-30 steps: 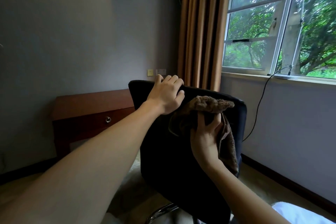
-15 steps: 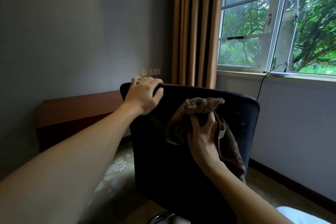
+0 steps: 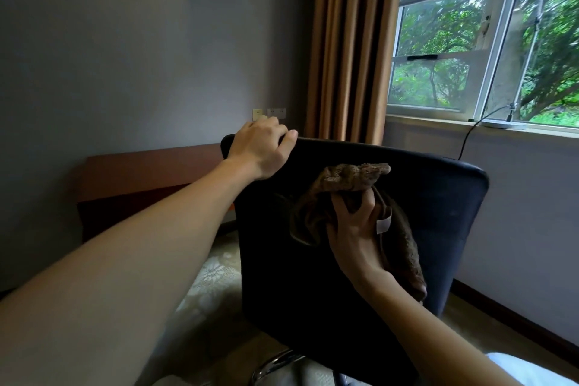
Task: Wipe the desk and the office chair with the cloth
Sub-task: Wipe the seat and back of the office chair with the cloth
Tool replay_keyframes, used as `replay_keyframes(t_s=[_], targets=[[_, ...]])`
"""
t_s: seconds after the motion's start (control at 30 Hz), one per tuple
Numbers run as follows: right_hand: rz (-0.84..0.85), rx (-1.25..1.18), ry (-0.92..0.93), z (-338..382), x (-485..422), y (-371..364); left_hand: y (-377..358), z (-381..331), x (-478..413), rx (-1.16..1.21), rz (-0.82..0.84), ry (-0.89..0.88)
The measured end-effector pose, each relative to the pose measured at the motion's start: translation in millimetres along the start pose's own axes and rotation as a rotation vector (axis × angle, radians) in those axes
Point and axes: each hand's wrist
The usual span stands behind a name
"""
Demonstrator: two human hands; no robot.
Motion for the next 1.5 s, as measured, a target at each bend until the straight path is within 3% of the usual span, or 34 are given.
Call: replay_keyframes(t_s=[0.5,1.23,1.5], targets=[[0.035,0.004,0.021,-10.6,-2.6,15.5,8.5,-32.9,1.7,-0.003,-0.188,0.006],[-0.032,-0.029,0.111,-4.2,-0.4,11.9,35.2,-33.7,17.5,-0.142,-0.163,0.047],[-0.06,-0.12,0.087,-0.3,-5.2,-8.1,41.0,-24.5,17.3,-0.075,-0.114,0.076]])
Point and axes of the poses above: each hand's wrist, its own x-axis away from the middle knuckle, its own y-axis out of the back of the hand, z = x × y, and after that the axes turned 13 degrees about -x, right-handed
